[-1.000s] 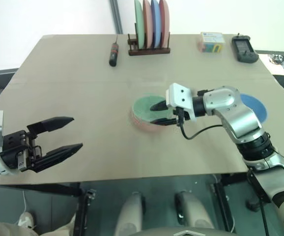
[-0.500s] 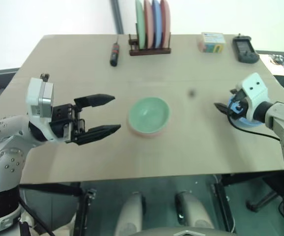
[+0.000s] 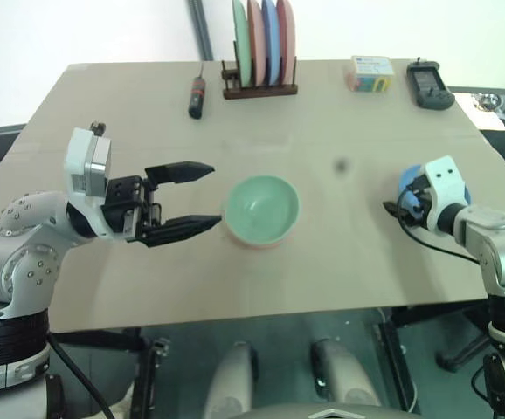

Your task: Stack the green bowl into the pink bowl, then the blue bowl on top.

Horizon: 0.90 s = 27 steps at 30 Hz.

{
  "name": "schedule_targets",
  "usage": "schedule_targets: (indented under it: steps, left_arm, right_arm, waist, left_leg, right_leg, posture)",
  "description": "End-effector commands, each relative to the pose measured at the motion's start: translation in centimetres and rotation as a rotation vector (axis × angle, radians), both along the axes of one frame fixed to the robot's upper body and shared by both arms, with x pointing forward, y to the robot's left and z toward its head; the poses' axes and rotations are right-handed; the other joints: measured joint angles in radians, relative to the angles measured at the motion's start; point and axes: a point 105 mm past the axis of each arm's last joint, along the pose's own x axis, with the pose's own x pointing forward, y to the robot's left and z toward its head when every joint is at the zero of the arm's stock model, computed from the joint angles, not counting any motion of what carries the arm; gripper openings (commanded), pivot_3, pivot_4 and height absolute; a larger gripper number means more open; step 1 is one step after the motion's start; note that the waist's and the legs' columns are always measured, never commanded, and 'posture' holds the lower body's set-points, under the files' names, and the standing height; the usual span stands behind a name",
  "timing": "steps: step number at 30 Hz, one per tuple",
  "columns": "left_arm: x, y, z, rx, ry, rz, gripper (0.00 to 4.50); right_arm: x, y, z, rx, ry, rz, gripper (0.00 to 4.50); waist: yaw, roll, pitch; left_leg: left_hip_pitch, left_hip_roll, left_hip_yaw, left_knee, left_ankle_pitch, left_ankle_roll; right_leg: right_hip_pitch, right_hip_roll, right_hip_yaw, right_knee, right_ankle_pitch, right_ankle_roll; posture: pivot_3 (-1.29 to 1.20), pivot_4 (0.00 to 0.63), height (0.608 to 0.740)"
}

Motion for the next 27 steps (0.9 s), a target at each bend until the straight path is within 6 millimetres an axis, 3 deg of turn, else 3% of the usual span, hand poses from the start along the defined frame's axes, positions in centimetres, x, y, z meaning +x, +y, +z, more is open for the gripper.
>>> schedule_targets:
  steps: [1, 5, 6, 7, 10, 13, 14, 18, 21, 24, 27]
  left_arm:
    - [-0.7, 0.0, 0.9, 0.020, -0.050, 0.008, 4.50]
    - [-0.9, 0.1, 0.8, 0.020, -0.048, 0.017, 4.50]
    - [-0.9, 0.1, 0.7, 0.020, -0.048, 0.022, 4.50]
    - [-0.9, 0.2, 0.7, 0.020, -0.048, 0.027, 4.50]
    - [-1.0, 0.3, 0.5, 0.017, -0.045, 0.036, 4.50]
    - [-1.1, 0.7, 0.1, 0.017, -0.030, 0.055, 4.50]
    - [-1.2, 0.9, -0.1, 0.018, -0.022, 0.062, 4.50]
    - [-1.7, 2.6, -1.5, 0.031, 0.034, 0.133, 4.50]
    - [-2.3, 3.1, -2.2, 0.044, 0.069, 0.155, 4.50]
    - [-2.8, 3.6, -2.5, 0.053, 0.086, 0.182, 4.50]
    - [-3.1, 3.9, -2.5, 0.064, 0.080, 0.205, 4.50]
  right_arm:
    - [0.6, 0.0, 1.0, -0.017, -0.054, 0.011, 2.25]
    - [0.9, 0.2, 1.1, -0.044, -0.069, 0.032, 0.81]
    - [1.0, 0.3, 1.4, -0.054, -0.081, 0.039, 0.25]
    - [1.1, 0.4, 1.7, -0.068, -0.093, 0.048, 0.11]
    - [1.0, 1.1, 2.8, -0.133, -0.140, 0.121, 0.04]
    - [0.1, 4.4, 4.9, -0.074, -0.207, 0.308, 0.04]
    - [-0.6, 5.8, 5.6, -0.056, -0.231, 0.395, 0.04]
    - [-5.8, 14.6, 9.0, 0.045, -0.366, 0.905, 0.04]
    - [-7.3, 18.3, 9.5, 0.061, -0.382, 1.070, 0.04]
    - [-7.3, 21.2, 9.5, 0.079, -0.379, 1.162, 0.04]
    - [-6.8, 22.4, 8.1, 0.040, -0.333, 1.205, 0.04]
  waist:
    - [0.000, 0.000, 0.000]
    - [-0.001, 0.000, 0.000]
    - [-0.001, 0.000, 0.000]
    - [-0.001, 0.000, 0.000]
    - [-0.002, 0.000, 0.000]
    - [-0.004, 0.000, 0.000]
    - [-0.005, 0.000, 0.000]
    - [-0.016, 0.001, 0.001]
    - [-0.014, 0.001, 0.001]
    - [-0.001, 0.000, 0.000]
    - [0.008, 0.000, 0.000]
  left_leg:
    - [0.000, 0.000, 0.000, 0.000, 0.000, 0.000]
    - [0.000, 0.000, 0.000, 0.000, 0.000, 0.000]
    - [0.000, 0.000, 0.000, 0.000, 0.000, 0.000]
    - [0.000, 0.000, 0.000, 0.000, 0.000, 0.000]
    - [0.000, 0.000, 0.000, 0.000, 0.000, 0.000]
    - [0.000, 0.000, 0.000, 0.000, 0.000, 0.000]
    - [0.000, 0.000, 0.000, 0.000, 0.000, 0.000]
    - [0.001, 0.001, 0.001, -0.002, 0.000, 0.000]
    - [0.001, 0.004, 0.000, -0.002, 0.000, 0.000]
    - [0.001, 0.004, -0.002, 0.000, 0.000, 0.000]
    - [0.000, 0.003, -0.001, 0.001, 0.000, 0.000]
  right_leg:
    - [0.000, 0.000, 0.000, 0.000, 0.000, 0.000]
    - [0.000, 0.000, 0.000, 0.000, 0.000, 0.000]
    - [0.000, 0.000, 0.000, 0.000, 0.000, 0.000]
    - [0.000, 0.000, 0.000, 0.000, 0.000, 0.000]
    - [0.000, 0.000, 0.000, 0.000, -0.001, 0.000]
    - [0.000, 0.000, 0.000, 0.000, -0.001, 0.001]
    - [0.000, 0.000, 0.000, 0.000, -0.001, 0.001]
    - [-0.001, 0.000, 0.000, 0.000, 0.000, 0.002]
    - [-0.001, 0.003, 0.000, 0.000, -0.001, 0.002]
    - [-0.001, 0.002, -0.002, 0.000, -0.002, -0.001]
    - [0.000, 0.000, -0.002, 0.000, -0.001, -0.002]
  posture:
    - [0.00, 0.150, 0.740]
    - [0.00, 0.150, 0.740]
    - [0.00, 0.150, 0.740]
    - [0.00, 0.150, 0.740]
    - [0.00, 0.150, 0.740]
    - [0.00, 0.150, 0.740]
    - [0.00, 0.150, 0.740]
    - [0.00, 0.150, 0.740]
    - [0.00, 0.150, 0.740]
    - [0.00, 0.150, 0.740]
    - [0.00, 0.150, 0.740]
